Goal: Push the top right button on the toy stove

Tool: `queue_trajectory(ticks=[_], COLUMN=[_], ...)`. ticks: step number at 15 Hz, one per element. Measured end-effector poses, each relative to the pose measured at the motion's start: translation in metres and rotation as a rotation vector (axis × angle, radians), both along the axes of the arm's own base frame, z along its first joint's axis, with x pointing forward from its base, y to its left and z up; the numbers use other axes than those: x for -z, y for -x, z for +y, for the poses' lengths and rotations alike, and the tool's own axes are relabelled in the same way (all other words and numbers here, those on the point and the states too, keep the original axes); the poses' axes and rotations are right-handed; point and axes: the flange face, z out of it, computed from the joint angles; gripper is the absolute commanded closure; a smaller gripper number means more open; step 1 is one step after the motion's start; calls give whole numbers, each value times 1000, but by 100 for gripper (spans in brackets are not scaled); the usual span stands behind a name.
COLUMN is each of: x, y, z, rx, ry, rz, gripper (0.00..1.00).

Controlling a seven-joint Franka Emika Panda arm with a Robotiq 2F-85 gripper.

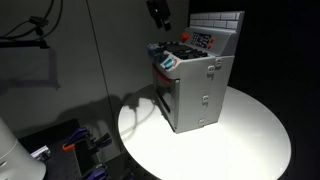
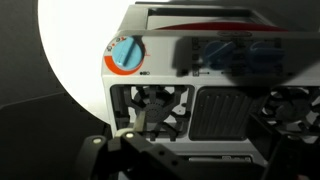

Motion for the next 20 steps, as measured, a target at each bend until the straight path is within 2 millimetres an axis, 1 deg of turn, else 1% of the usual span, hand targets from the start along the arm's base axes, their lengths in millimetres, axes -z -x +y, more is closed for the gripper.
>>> queue_trajectory(ticks=[4, 7, 11, 15, 20], x=[-8, -13, -12, -6, 12], y=[-13, -30, -56, -78, -100], z=[1, 1, -3, -16, -43], rx=[43, 87, 155, 224, 309], ry=[-30, -46, -37, -18, -2], rz=[-91, -137, -166, -177, -138], gripper=[0, 0, 0, 0, 0])
